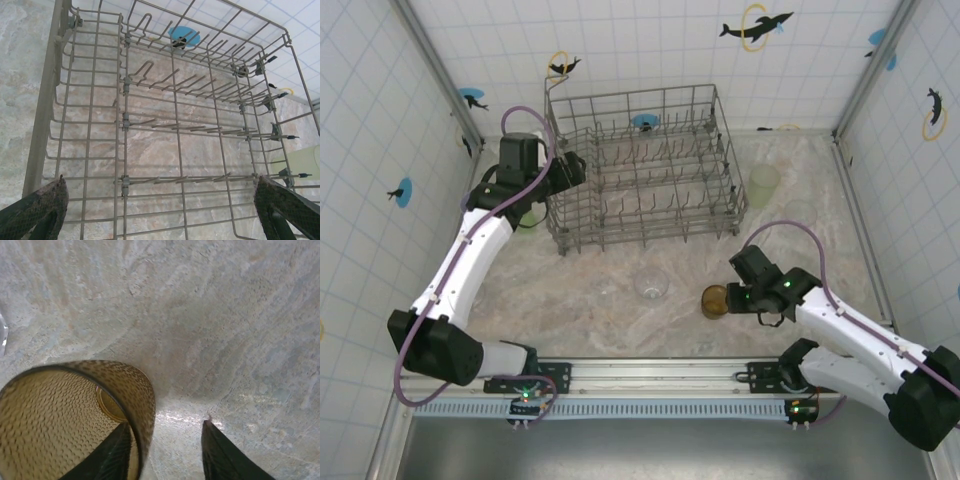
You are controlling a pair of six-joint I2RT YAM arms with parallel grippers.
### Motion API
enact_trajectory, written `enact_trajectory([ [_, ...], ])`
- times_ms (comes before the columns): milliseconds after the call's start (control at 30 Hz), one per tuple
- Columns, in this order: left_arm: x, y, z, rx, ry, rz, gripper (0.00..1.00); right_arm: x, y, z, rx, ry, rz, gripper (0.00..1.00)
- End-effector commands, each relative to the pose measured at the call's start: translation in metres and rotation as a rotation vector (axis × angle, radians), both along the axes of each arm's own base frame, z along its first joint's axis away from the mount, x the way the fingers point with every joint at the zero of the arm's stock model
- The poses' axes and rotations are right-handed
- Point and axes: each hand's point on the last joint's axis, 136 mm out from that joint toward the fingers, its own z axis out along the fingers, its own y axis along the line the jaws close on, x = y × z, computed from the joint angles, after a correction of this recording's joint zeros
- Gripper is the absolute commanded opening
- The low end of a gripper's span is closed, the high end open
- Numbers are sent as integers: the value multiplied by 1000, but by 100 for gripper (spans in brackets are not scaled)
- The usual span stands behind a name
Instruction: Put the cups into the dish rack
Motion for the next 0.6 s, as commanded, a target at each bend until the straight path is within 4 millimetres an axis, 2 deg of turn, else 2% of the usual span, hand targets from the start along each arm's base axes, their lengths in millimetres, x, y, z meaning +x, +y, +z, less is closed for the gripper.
enact_trajectory([
  [0, 2, -2, 8, -8, -9, 12, 98, 2, 0, -3, -4, -14, -15, 38],
  [167, 1, 0, 3, -1, 1, 16, 98, 5, 2, -6, -11, -15, -13, 28],
  [367, 2, -1, -6, 0, 17, 15, 98, 7, 1, -11, -37, -3, -15, 1],
  [567, 5, -3, -3, -7, 11, 12, 98, 17, -8, 0, -90, -39, -39, 0],
])
